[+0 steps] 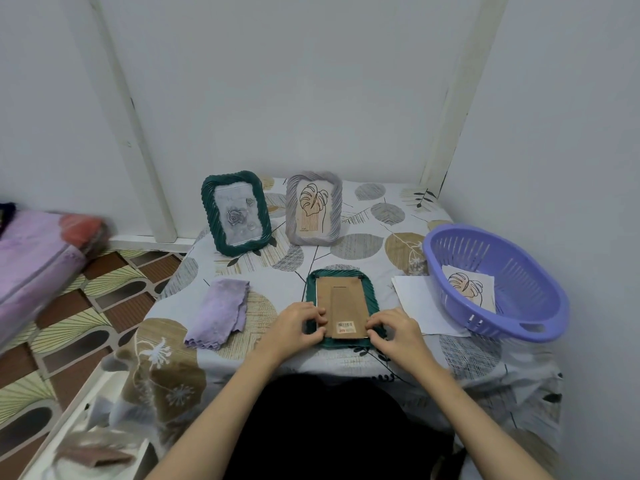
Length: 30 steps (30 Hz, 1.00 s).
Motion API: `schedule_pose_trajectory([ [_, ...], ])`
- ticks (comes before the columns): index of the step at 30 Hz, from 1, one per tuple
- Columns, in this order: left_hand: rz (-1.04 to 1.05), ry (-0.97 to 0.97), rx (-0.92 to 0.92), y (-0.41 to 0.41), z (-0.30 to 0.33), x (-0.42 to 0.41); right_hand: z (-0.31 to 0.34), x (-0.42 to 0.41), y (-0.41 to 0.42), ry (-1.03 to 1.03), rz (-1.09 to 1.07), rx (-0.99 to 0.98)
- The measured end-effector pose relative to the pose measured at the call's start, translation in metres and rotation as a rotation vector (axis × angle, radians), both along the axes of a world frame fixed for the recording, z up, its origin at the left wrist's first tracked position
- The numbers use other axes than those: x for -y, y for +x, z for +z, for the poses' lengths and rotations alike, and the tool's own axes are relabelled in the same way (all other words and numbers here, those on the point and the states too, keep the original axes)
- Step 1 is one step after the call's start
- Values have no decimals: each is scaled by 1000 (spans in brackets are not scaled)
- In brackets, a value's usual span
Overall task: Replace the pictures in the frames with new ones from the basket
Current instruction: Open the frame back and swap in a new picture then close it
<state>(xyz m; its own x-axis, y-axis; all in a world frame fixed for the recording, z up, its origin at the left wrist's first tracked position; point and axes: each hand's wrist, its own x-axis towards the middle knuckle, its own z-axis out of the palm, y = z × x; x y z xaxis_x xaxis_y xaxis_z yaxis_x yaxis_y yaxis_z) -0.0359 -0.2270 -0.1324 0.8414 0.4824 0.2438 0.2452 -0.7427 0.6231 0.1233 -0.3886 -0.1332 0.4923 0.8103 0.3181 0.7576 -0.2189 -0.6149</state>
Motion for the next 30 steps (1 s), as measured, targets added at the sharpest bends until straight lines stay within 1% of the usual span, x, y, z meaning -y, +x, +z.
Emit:
schedule_pose_trajectory([
  [5,-9,-15,-42,-1,2,1,2,-2,-6,-21,-60,-106],
  [6,11,-8,-58,0,0,0,3,-2,-5,-23,-68,-138],
  [8,112,-41,-59,2,-3,-2,5,-2,-5,3,-99,-258],
  [10,206,-154,-32,6,-3,-2,4,-2,-4,29,-139,-389],
  [11,234,-246,-16,9,-1,-1,3,-3,-4,26,-150,-432],
  [13,283,-494,64,14,6,2,5,-6,-9,-35,-149,-428],
  [14,317,-644,138,15,13,3,6,-6,-12,-104,-145,-338],
  [16,340,-1005,325,17,25,4,14,-7,-24,-231,-111,-38],
  [17,309,-1182,412,18,32,5,20,-8,-31,-241,-87,113],
  [18,266,-1309,476,19,39,6,25,-10,-38,-216,-52,222],
  [20,185,-1408,523,21,47,6,30,-14,-48,-112,3,391],
  [21,147,-1418,527,22,50,7,31,-17,-49,-75,2,443],
  [22,116,-1419,528,24,52,8,35,-18,-48,-47,-17,451],
  [24,115,-1382,504,28,52,8,43,-20,-42,22,-67,370],
  [25,140,-1338,465,30,51,8,46,-20,-37,61,-94,292],
  [26,171,-1285,404,32,49,8,51,-20,-35,105,-114,171],
  [28,200,-1184,247,33,42,10,62,-21,-31,236,-137,-153],
  [30,173,-1153,111,31,38,15,68,-22,-31,352,-183,-471],
])
